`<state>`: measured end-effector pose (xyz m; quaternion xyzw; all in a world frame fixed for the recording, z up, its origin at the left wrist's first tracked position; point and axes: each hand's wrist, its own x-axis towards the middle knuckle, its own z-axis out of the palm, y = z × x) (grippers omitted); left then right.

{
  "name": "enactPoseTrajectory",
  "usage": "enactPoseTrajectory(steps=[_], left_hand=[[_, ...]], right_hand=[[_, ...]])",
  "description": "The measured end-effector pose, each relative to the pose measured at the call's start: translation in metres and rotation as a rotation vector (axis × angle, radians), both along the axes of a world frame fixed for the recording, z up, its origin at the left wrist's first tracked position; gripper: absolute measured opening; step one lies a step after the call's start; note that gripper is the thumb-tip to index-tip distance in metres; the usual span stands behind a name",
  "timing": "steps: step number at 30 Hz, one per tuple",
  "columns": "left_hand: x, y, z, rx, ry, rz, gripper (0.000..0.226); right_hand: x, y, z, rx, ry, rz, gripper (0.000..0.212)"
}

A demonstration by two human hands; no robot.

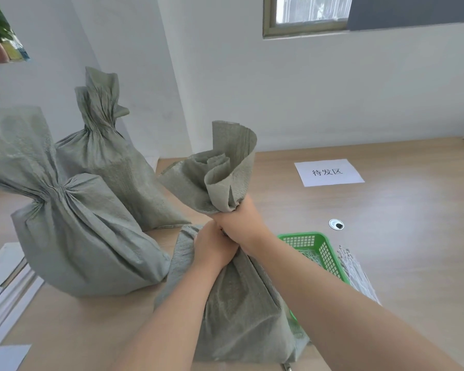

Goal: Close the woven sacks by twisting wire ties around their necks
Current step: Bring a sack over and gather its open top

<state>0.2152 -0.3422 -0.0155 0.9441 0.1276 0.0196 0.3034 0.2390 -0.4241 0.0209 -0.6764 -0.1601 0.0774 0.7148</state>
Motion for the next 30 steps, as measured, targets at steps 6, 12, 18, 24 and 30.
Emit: enactPoseTrajectory(steps=[6,12,18,24,30], left_hand=[[0.006,-0.005,0.004,0.043,0.03,0.03,0.013],[0.007,-0.012,0.011,0.095,0.033,0.009,0.042],[0.012,-0.013,0.01,0.068,0.041,0.058,0.033],[0.019,-0.023,0.01,0.094,0.042,0.058,0.03],[0.029,-0.042,0.005,0.147,0.032,0.043,0.027]], right_hand=[[0.001,-0.015,-0.006,-0.045,0.001,-0.12,0.016],[0.005,-0.046,-0.024,-0.106,-0.058,-0.076,0.031],[0.015,-0.105,-0.051,-0.266,-0.047,-0.127,0.041],[0.018,-0.181,-0.106,-0.41,0.055,-0.32,0.051],[0.015,-0.25,-0.163,-0.583,0.23,-0.477,0.04]])
